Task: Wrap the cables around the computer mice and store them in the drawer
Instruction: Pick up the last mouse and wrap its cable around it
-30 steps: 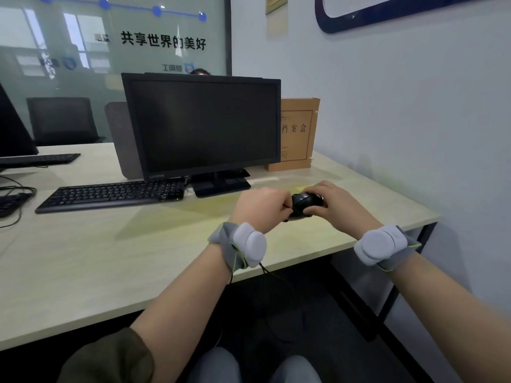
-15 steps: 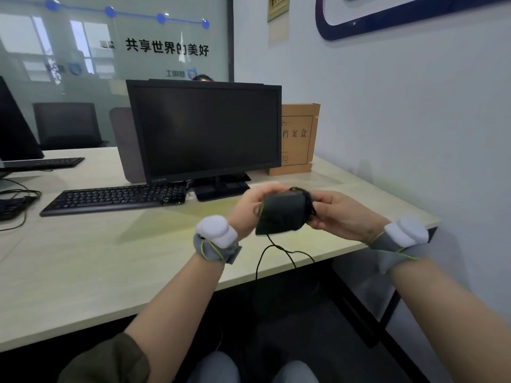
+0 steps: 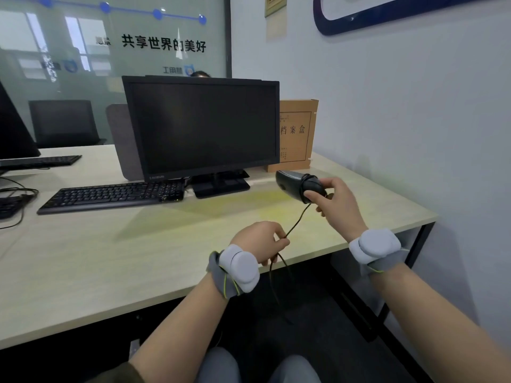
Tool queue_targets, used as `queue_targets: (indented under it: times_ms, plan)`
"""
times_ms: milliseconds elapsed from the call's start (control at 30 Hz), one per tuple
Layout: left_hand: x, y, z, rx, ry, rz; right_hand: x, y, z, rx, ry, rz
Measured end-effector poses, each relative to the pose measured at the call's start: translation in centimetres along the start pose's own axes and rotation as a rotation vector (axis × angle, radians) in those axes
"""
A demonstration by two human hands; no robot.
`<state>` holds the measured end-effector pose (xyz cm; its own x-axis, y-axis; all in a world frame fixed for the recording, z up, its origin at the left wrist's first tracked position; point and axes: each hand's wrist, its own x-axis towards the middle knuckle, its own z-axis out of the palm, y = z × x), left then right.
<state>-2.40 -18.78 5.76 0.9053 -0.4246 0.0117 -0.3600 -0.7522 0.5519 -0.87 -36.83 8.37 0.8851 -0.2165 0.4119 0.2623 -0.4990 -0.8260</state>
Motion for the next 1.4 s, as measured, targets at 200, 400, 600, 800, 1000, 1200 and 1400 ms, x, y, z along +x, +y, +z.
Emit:
queue_targets:
  times_ms: [200,400,600,800,1000,1200,1400]
  plan:
    - [-0.2,1.0,-3.3,0.047,0.038,0.105,0.2,0.8,-1.6,-0.453,-0.18,-0.187]
    - [0.5,1.2,-5.1,0.067,0.158,0.214,0.1,-0.9,-2.2,-0.624,-0.43,-0.27]
    - [0.6,-0.1,-6.1,-0.177,0.151,0.374,-0.3,-1.4,-3.3,-0.082,-0.905,-0.086]
    - [0.4,-1.3,-4.8,-0.288,0.064,0.291,-0.5,-1.0,-3.1,0.663,-0.841,0.047]
    - [0.6,-0.2,-2.8,-0.505,-0.051,0.178,-0.4,-1.4,-0.7,0.695,-0.403,0.195]
    - [0.2,0.2,-2.7,-0.688,-0.3,-0.035,0.4,-0.6,-1.4,0.341,-0.074,0.133]
    - [-0.3,2.0,-4.5,-0.337,-0.149,0.025,0.8,1.2,-2.4,-0.394,-0.048,-0.139]
